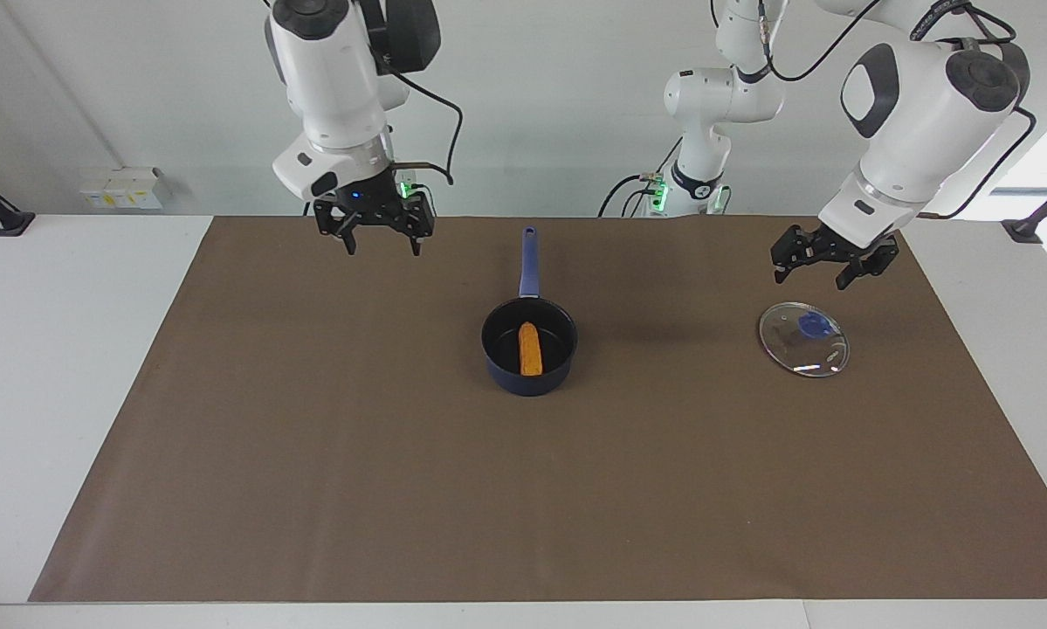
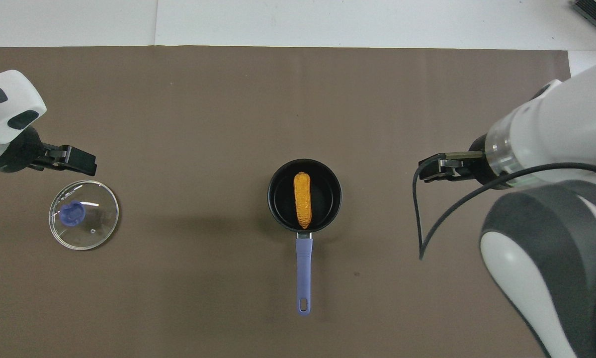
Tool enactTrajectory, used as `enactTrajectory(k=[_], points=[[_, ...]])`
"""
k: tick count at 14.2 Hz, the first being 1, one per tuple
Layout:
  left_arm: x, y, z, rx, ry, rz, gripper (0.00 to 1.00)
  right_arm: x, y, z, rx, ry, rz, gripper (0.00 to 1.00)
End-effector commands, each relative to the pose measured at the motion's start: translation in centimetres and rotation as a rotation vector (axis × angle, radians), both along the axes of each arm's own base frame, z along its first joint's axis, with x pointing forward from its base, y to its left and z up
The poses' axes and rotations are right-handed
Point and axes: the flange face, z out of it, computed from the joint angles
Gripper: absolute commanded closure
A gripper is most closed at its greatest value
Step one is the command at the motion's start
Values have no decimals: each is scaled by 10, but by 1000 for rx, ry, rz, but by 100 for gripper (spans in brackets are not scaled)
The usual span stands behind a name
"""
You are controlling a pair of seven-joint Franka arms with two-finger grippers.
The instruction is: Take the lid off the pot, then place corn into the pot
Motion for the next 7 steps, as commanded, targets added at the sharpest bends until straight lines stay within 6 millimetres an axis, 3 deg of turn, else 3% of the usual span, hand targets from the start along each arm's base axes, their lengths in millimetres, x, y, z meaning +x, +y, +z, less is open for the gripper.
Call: enactTrajectory(k=[1, 4, 7], points=[[-2, 3, 19, 3, 34, 16, 0, -9, -31, 11, 15, -3, 28, 0], [-8, 11, 33, 2, 51, 28, 0, -16, -67, 24, 15, 5, 39, 0], [-13, 13, 36, 7, 53, 27, 0, -24, -82, 44, 15, 9, 7, 0]])
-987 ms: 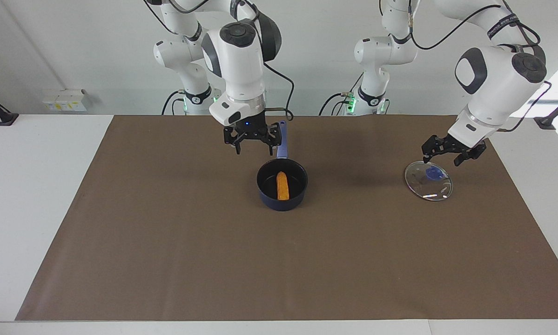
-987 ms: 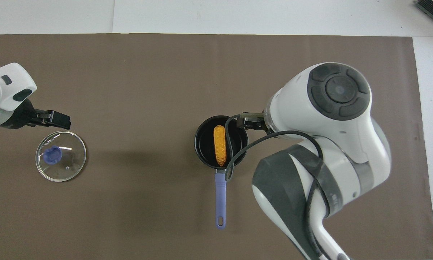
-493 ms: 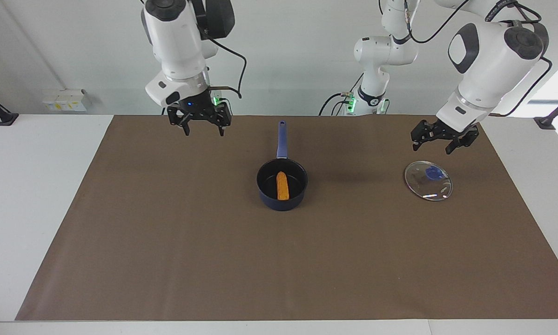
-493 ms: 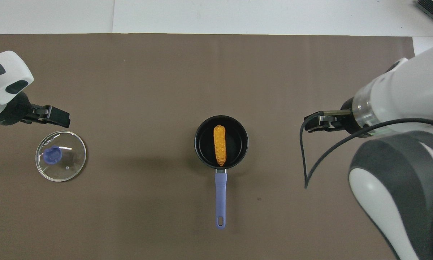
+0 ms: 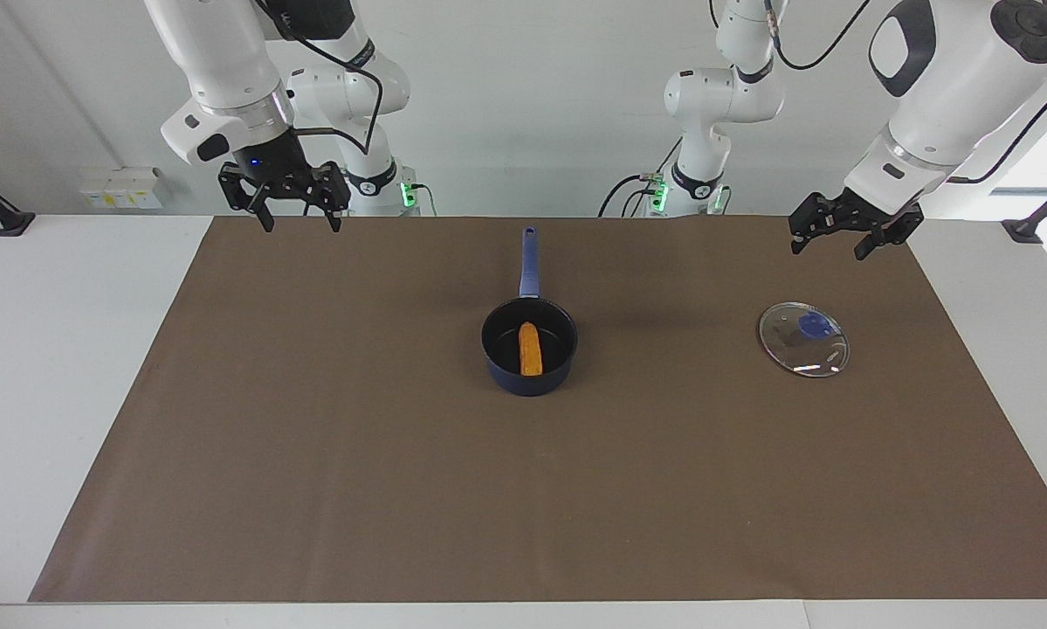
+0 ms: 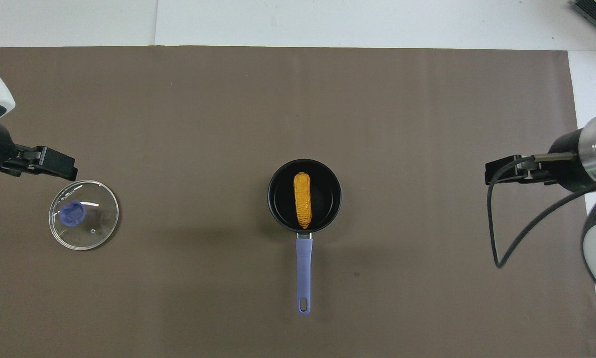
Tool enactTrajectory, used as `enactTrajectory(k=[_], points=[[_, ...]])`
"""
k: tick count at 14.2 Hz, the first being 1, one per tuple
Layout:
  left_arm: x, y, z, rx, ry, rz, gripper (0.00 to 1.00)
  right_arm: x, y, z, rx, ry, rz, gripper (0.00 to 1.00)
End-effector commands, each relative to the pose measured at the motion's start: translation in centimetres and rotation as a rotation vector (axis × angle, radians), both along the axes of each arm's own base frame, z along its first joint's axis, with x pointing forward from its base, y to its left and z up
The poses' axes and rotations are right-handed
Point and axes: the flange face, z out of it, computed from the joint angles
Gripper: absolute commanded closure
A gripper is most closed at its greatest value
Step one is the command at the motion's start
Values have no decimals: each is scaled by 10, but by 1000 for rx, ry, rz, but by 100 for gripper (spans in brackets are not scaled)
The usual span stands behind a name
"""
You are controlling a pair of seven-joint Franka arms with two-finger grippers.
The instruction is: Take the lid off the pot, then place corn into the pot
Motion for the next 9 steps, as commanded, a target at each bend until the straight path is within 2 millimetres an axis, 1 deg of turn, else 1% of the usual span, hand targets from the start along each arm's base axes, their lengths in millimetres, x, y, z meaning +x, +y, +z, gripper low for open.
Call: enactTrajectory(k=[1, 2, 4, 7, 9], points=[[-6, 3, 4, 3, 21, 10, 0, -13, -15, 29, 16, 4, -1, 0], [-9, 4, 3, 3, 24, 7, 0, -15, -21, 36, 16, 8, -11, 0], [-8, 4, 3, 2, 18, 6, 0, -17, -29, 33, 30, 16, -21, 0], [-6, 4, 6, 16, 18, -4, 0, -17, -29, 35, 37, 7, -16, 0], [-8, 0, 5, 21, 42, -10, 0, -16, -36, 35, 18, 4, 20, 0]])
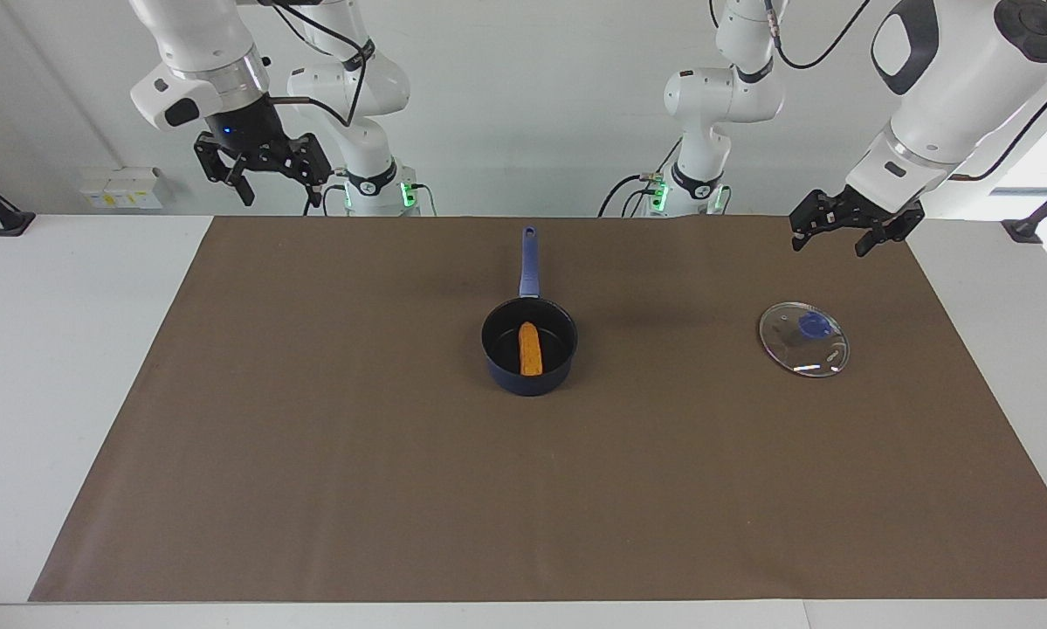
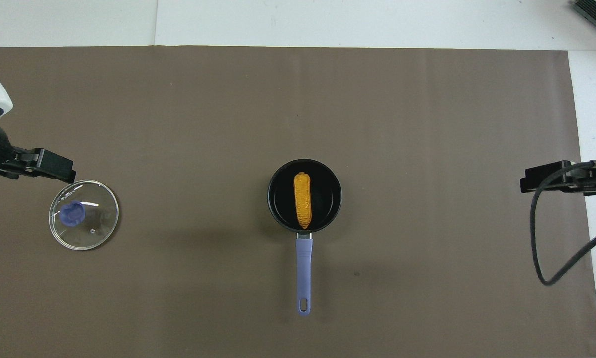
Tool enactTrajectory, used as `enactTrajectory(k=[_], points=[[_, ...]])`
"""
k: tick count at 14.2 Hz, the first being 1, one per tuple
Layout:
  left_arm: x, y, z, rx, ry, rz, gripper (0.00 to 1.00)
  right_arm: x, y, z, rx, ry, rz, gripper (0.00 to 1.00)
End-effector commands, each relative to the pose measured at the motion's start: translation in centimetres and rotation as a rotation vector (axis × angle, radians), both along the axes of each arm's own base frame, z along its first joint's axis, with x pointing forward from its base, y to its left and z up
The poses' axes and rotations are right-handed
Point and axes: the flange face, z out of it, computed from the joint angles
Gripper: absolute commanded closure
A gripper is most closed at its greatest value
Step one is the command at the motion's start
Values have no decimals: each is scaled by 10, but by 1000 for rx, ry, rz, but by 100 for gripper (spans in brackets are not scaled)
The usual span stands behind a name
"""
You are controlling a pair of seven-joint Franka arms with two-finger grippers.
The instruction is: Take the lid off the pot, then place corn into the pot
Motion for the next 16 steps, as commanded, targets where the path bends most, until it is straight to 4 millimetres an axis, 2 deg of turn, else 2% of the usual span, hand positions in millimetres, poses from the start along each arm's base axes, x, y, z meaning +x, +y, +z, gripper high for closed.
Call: enactTrajectory(k=[1, 2, 5, 8, 16], points=[[-6, 0, 11, 17, 18, -10, 0, 1, -19, 0, 7, 3, 58, 0], [-8, 1, 15, 21, 25, -11, 0, 1, -34, 0, 5, 3, 47, 0], [-10, 2, 31, 18, 29, -10, 0, 1, -42, 4, -24, -2, 57, 0], [-11, 1, 37, 17, 9, -10, 0, 0, -42, 4, -19, -7, 83, 0], [-16, 2, 33, 5, 16, 0, 0, -1, -38, 1, -23, -16, 85, 0]])
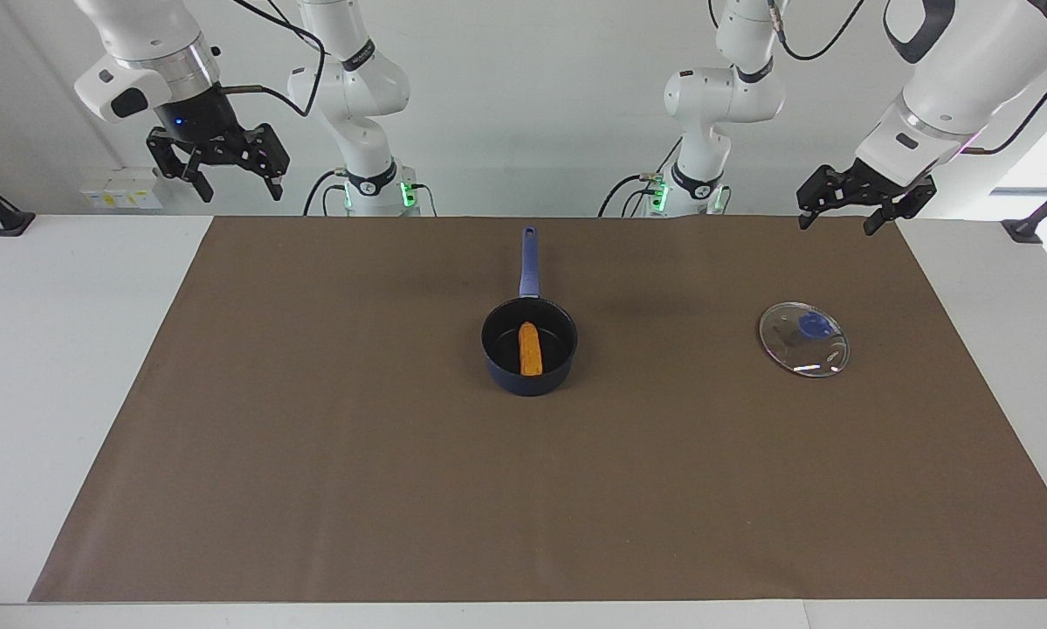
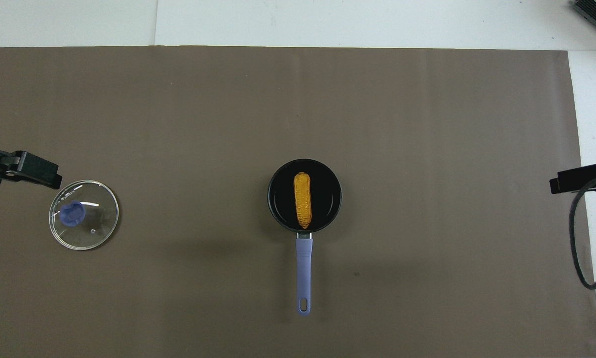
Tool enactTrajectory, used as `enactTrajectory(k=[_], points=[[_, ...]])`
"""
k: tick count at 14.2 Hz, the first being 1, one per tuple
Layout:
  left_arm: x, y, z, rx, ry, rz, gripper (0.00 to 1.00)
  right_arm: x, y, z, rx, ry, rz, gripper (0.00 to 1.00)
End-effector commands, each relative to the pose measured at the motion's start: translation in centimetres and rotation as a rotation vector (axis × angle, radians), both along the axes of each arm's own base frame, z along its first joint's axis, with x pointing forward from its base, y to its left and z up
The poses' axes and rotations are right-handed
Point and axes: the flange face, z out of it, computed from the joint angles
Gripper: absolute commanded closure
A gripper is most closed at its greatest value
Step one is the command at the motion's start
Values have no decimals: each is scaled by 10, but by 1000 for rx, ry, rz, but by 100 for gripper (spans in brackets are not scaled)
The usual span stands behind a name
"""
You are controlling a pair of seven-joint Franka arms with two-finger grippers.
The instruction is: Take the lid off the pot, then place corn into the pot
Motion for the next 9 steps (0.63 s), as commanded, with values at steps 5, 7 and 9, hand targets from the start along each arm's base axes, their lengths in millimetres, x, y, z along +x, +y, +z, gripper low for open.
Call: enactTrajectory(k=[5, 7, 9], points=[[-7, 0, 2, 0, 7, -2, 0, -3, -2, -1, -14, -7, 17, 0], [-9, 0, 2, 0, 6, -1, 0, -3, -2, 0, -14, -9, 17, 0], [-12, 2, 0, 0, 10, 1, 0, -3, -3, -1, -17, -6, 18, 0]])
